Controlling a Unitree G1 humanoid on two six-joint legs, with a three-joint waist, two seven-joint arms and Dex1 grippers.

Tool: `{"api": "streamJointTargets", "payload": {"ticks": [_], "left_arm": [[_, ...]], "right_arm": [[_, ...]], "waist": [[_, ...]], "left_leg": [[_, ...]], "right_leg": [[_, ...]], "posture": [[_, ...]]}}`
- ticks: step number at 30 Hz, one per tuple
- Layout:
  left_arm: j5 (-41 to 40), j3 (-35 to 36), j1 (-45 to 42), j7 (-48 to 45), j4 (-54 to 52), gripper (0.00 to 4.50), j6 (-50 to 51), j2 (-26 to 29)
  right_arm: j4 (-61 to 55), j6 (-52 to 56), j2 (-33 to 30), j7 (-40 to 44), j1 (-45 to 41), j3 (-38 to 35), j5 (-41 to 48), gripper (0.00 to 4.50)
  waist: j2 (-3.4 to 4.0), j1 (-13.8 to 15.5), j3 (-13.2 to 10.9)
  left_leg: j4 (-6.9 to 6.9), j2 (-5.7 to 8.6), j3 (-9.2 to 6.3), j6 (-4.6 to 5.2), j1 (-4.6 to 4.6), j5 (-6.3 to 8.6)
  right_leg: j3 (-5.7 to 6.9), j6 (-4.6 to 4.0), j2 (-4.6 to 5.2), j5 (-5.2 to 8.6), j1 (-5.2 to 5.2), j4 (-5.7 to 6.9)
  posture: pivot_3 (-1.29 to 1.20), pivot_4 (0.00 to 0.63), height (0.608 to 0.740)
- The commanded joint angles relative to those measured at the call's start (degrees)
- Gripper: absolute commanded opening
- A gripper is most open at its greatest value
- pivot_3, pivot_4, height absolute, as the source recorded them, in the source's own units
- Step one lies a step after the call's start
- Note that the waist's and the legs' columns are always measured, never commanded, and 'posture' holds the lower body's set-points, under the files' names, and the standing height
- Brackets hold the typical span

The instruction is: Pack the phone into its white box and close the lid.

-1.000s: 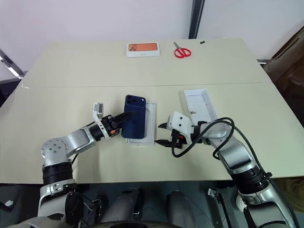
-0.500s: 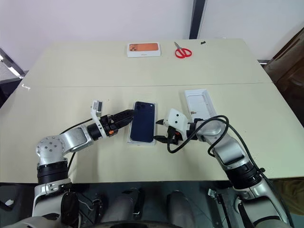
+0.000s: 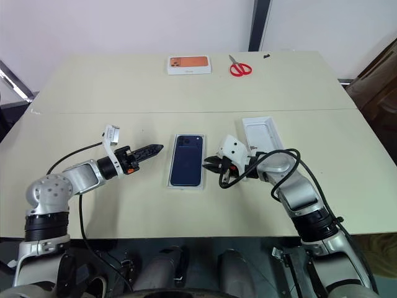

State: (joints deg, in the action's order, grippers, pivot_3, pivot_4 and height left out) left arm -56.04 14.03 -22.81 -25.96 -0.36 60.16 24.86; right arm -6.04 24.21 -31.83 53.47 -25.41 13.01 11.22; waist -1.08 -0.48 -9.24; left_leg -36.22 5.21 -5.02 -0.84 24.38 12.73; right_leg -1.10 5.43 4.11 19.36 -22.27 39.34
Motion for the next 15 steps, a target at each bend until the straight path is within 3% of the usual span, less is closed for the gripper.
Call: {"api": "streamJointTargets", "payload": {"ticks": [1, 2, 5, 15], "left_arm": [[5.7, -4.97, -1.3, -4.38, 0.56, 0.54, -4.4, 0.66], [7.74, -6.98, -1.43, -5.15, 0.86, 0.03, -5.23, 0.85], [13.64, -11.59, -1.41, -5.62, 2.32, 0.03, -8.35, 0.31], [15.85, -12.0, -0.91, -7.22, 2.22, 0.03, -7.33, -0.89]], "right_arm": [[2.59, -3.19, 0.18, -2.95, -1.79, 0.18, -3.93, 0.0], [3.57, -3.82, 0.08, -3.58, -2.05, 0.85, -5.31, 0.0], [4.53, -5.27, 0.13, -3.64, -2.16, 2.3, -7.48, 0.0], [5.16, -5.82, 1.99, -5.96, -2.1, 3.11, -10.59, 0.0]], "waist": [[0.0, -0.06, 0.0], [0.0, -0.08, 0.0], [0.0, -0.18, 0.0], [0.03, -0.1, 0.02]], "left_leg": [[0.0, 0.0, 0.0, 0.0, 0.0, 0.0], [0.01, 0.0, 0.0, 0.0, 0.0, 0.0], [0.04, 0.0, 0.02, 0.0, 0.0, 0.0], [0.01, 0.0, 0.01, 0.0, -0.01, 0.0]], "right_leg": [[0.0, 0.0, 0.0, 0.0, 0.0, 0.0], [0.0, 0.0, 0.0, 0.0, 0.0, 0.0], [-0.01, 0.0, -0.01, 0.0, -0.03, 0.01], [0.0, 0.0, -0.01, 0.0, -0.01, 0.02]], "posture": [[0.0, 0.15, 0.734], [0.0, 0.15, 0.734], [0.0, 0.15, 0.734], [0.0, 0.15, 0.734]]}}
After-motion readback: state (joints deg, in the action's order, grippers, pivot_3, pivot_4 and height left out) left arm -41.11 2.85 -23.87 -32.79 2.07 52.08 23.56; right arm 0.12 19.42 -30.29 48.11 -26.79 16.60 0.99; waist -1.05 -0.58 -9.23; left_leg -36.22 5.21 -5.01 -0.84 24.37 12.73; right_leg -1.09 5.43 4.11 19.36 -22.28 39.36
